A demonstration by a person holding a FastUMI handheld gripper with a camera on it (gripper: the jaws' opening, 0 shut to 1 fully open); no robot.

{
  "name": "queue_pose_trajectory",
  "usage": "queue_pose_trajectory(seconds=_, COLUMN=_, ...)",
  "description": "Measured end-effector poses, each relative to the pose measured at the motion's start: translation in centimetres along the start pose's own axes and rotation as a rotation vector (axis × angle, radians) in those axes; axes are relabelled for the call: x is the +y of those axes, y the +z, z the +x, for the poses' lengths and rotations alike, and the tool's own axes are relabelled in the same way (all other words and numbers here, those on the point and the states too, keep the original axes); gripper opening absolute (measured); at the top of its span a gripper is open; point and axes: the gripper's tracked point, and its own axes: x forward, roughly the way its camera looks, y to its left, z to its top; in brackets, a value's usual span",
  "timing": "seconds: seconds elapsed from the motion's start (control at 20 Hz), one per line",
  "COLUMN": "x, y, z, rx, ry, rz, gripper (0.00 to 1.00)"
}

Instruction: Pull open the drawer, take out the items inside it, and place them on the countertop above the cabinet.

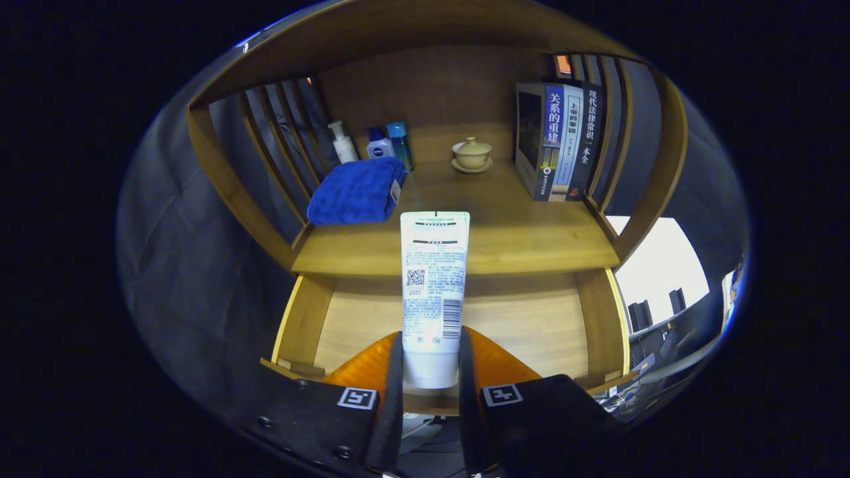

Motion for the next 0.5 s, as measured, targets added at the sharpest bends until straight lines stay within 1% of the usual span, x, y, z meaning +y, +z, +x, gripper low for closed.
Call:
queue_pose_trajectory(seconds=0.25, x=-0.2, y=2.9, z=3.0, rx=-0.006, ry=-0.031, rz=0.007, gripper=0.44)
queue_pose_trajectory(seconds=0.5, x=-1.3, y=6.7, z=8.0, rx=-0.023, ry=-0.085, rz=0.018, gripper=0.44)
